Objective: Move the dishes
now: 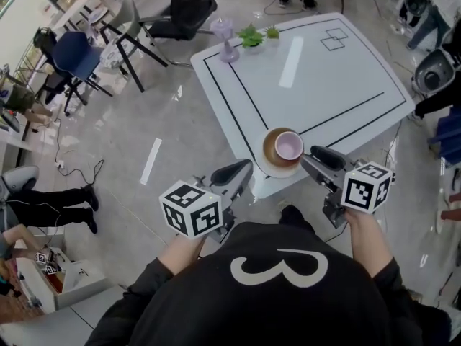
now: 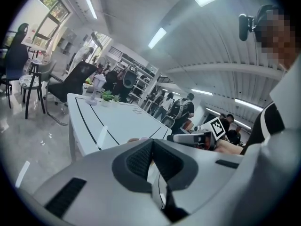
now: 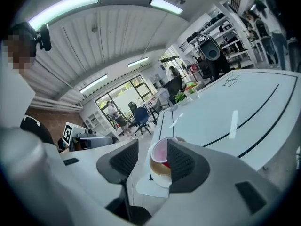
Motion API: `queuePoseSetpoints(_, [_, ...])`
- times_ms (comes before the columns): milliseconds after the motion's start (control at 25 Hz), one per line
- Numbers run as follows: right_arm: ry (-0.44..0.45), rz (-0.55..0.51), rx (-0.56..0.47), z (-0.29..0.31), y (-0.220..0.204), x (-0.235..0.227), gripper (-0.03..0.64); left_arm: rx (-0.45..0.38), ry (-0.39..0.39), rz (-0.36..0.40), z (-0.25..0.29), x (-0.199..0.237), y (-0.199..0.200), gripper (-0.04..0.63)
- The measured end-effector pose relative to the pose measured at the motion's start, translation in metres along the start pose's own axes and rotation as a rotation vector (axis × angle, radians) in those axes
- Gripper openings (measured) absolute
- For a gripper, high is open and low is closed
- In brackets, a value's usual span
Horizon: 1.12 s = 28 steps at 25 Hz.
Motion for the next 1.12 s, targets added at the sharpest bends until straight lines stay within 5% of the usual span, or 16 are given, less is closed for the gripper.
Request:
queuePoseSetpoints(640, [-0.036,-0.063,0.22,0.054,0.015,-0.054,0.125,-0.027,0.169,-0.105,0.01,0.026,-0.004,0.003])
queuePoseSetpoints(1120, [-0.016,-0.096,0.28,0.063,0.016,-0.059,0.063,-0.041,0.18,-0.128,0.026,0.025,-0.004,0.003])
Point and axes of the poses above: the fingertips, and each gripper's own axes: z forward along the fingers, x to its left, y out of its top, the point moved 6 cm from there along -z, backward along the fingers, and after that the axes turned 9 degrees about z, right-handed, at the moved point
